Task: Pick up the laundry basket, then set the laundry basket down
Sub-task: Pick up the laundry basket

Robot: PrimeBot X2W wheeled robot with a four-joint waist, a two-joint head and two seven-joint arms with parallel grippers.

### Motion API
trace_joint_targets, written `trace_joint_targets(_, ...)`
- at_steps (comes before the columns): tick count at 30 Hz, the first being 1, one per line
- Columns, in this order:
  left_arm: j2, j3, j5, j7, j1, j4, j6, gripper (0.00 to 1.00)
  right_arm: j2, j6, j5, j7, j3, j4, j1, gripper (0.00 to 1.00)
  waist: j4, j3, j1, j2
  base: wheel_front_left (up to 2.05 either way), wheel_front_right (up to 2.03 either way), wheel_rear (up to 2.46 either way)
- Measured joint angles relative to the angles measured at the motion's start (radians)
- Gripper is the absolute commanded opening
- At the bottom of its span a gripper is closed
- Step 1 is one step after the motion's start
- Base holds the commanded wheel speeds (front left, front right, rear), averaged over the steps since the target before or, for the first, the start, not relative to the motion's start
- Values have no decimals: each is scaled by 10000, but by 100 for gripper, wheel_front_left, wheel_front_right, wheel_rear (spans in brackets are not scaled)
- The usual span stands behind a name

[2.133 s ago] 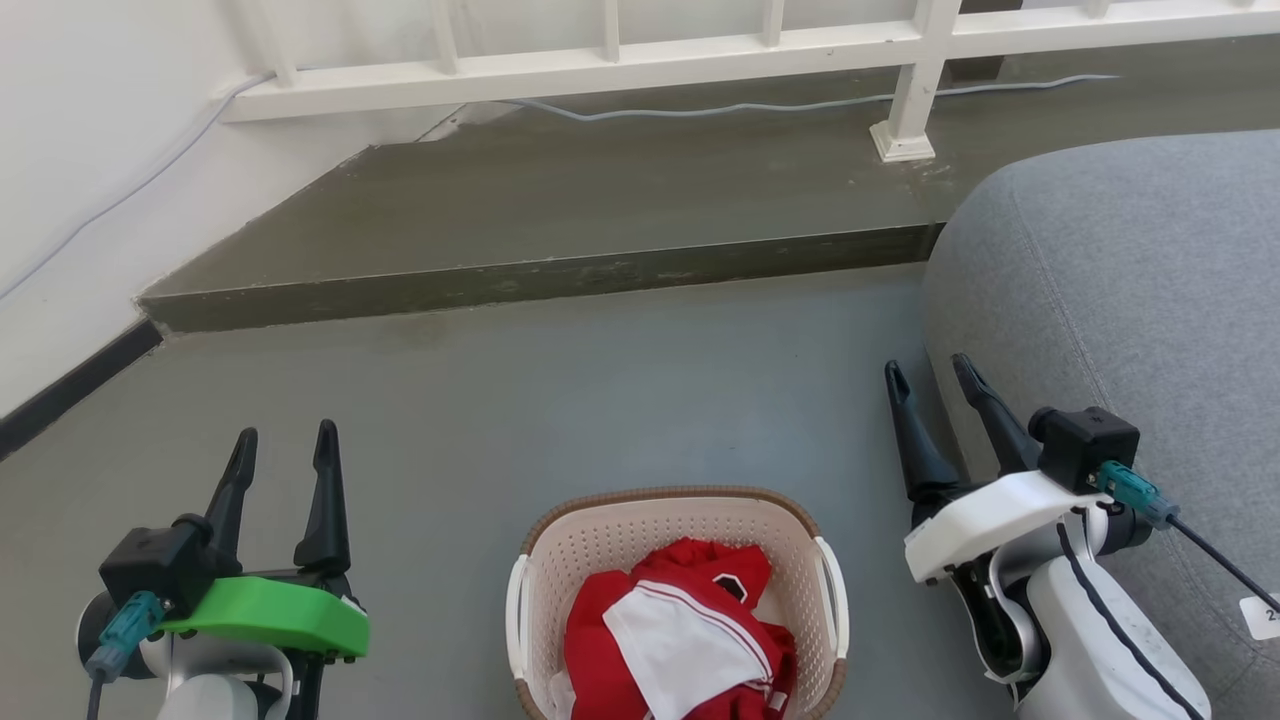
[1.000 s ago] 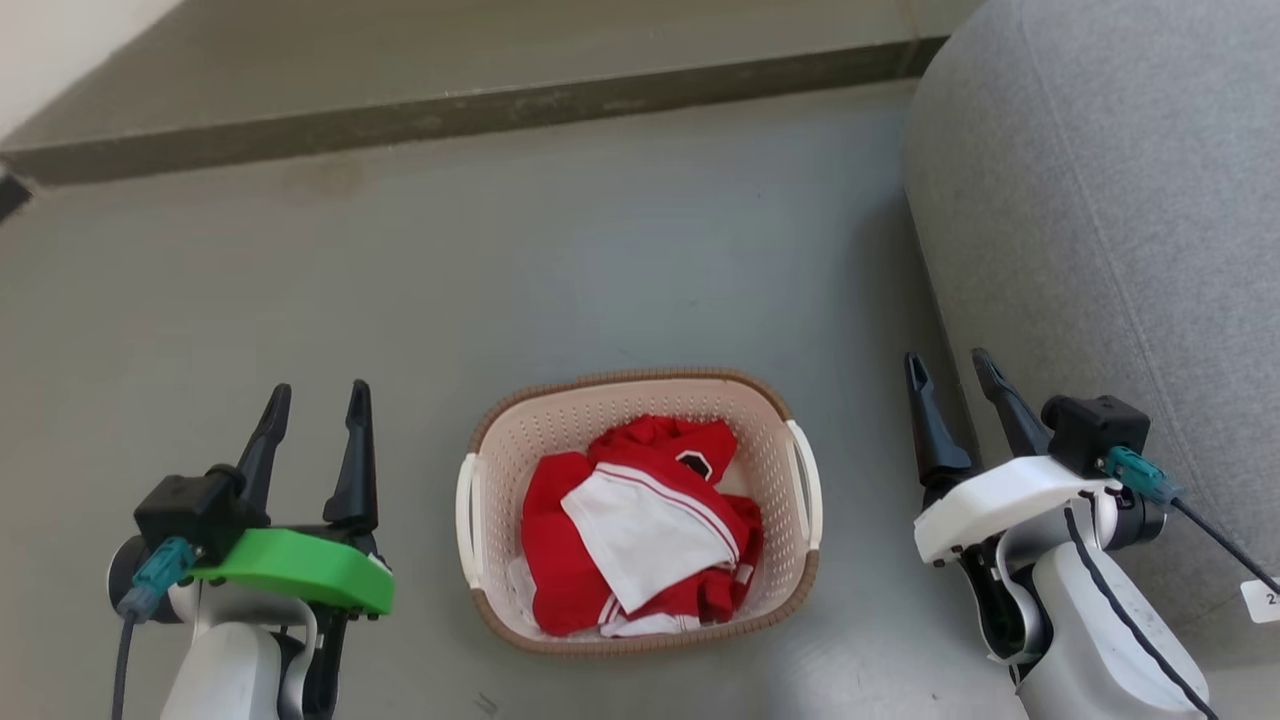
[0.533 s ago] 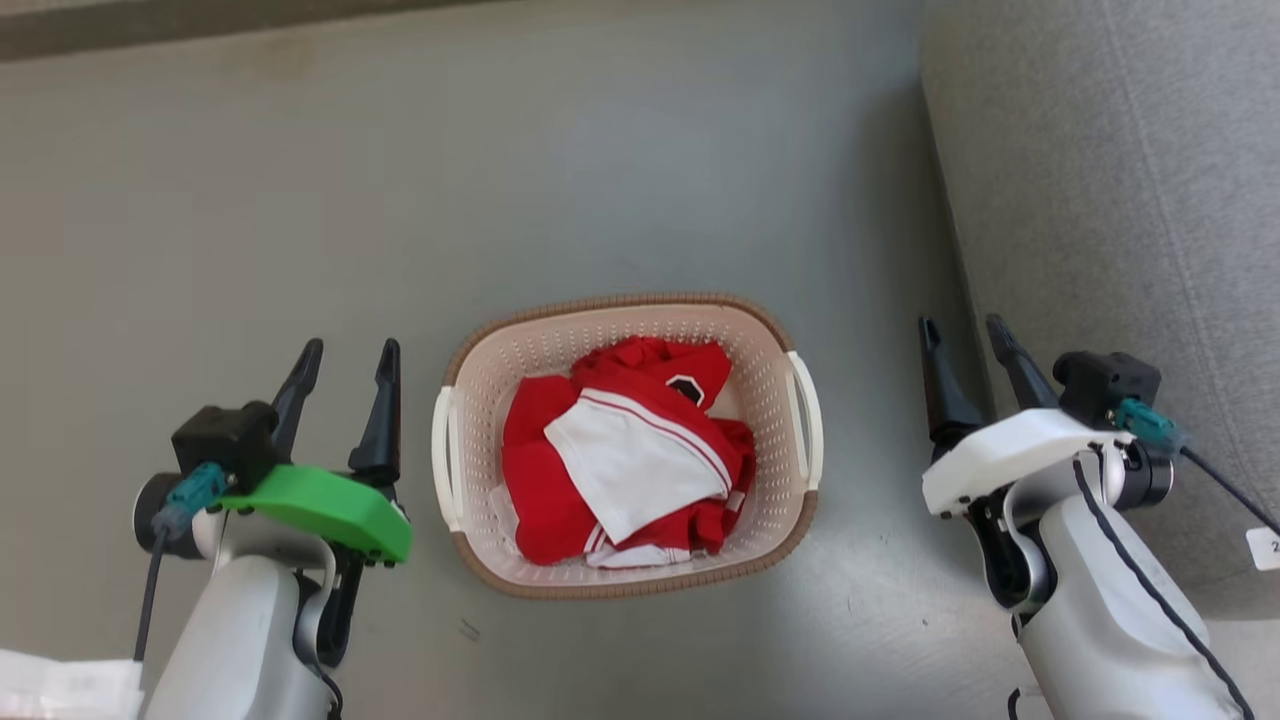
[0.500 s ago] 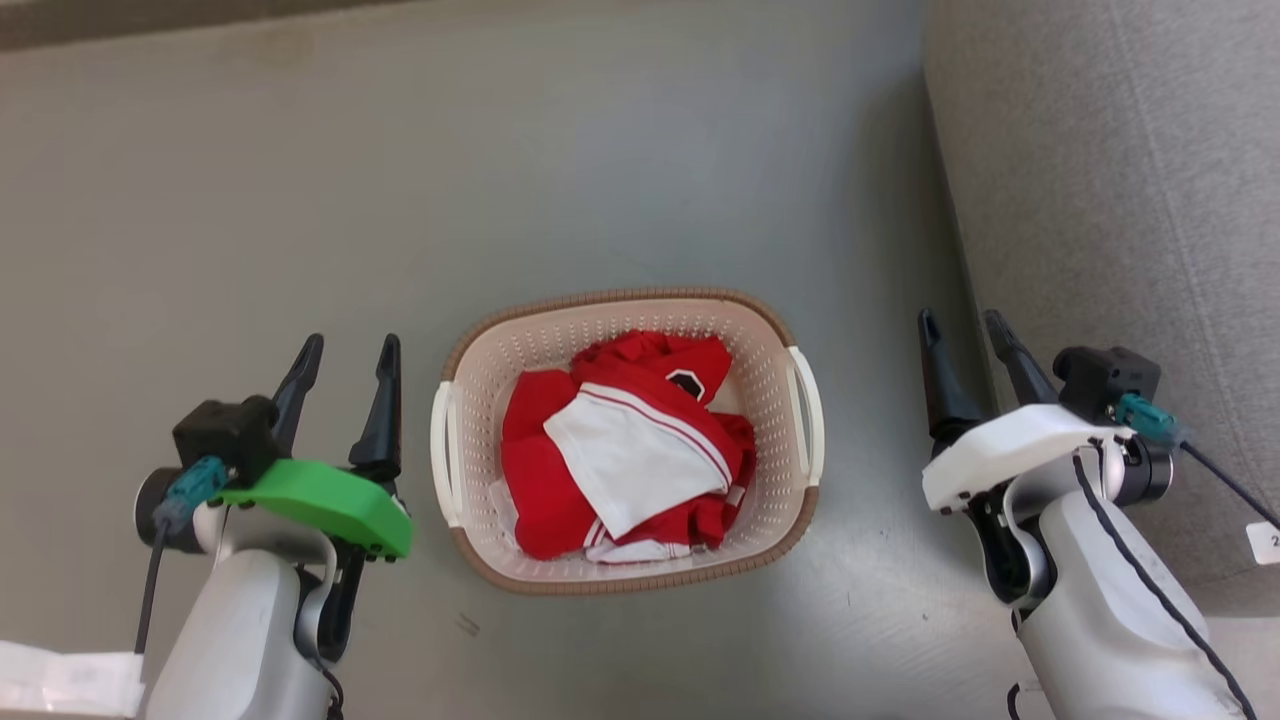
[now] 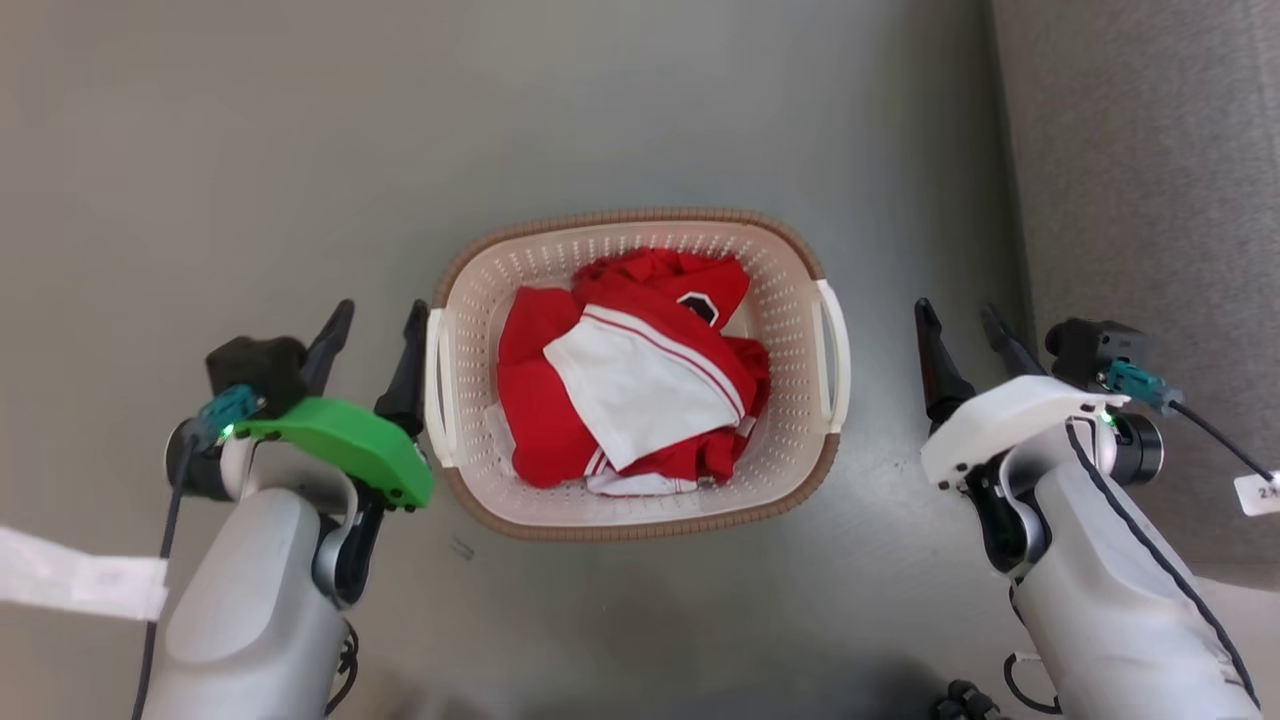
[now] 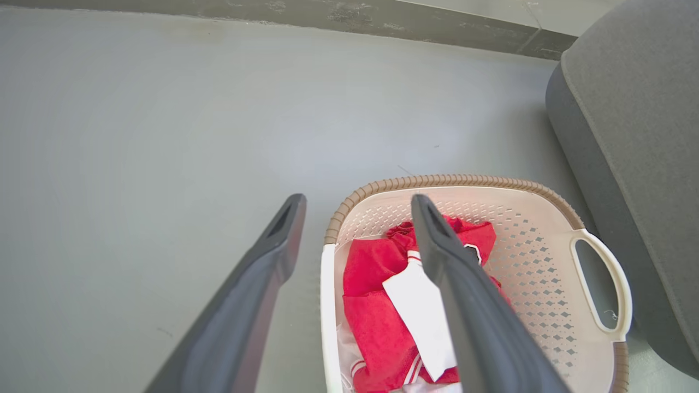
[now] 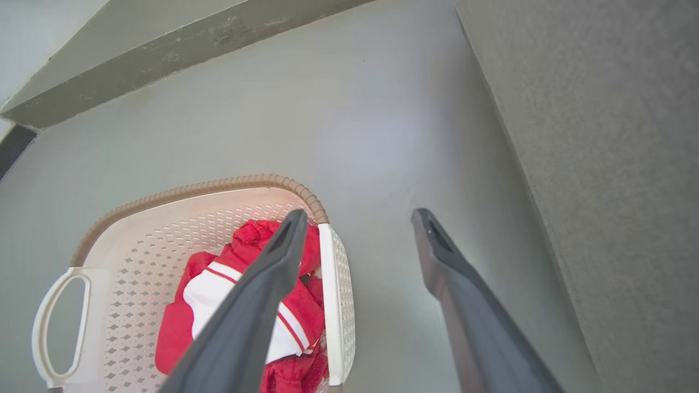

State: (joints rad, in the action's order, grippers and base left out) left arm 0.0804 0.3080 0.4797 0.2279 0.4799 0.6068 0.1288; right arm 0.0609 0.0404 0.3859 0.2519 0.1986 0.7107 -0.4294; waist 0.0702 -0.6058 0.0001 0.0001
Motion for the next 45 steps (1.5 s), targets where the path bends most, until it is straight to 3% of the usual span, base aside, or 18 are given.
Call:
trace_joint_targets(20,-65,1705,849,-612,1931,1768,2,100,2,305,-10,-255,846,2265,-1771,100,-486,-1968,0,-1,0,0,0)
trace_joint_targets(43,-247,3033,2182,-1143,3242,2857,2,100,21,476,451,-688,1768,3394,-3510,100,-871,-3384,0,0,0,0,0)
trace_joint_targets(44,-251,3081,2255,-1143,3258,2878,2,96,23,476,470,-688,1785,3429,-3542,100,-878,-3399,-1,0,0,0,0)
trace_joint_targets(45,-253,3116,2337,-1143,3276,2892,2,81,23,476,477,-685,1810,3473,-3593,100,-884,-3411,-1,0,0,0,0)
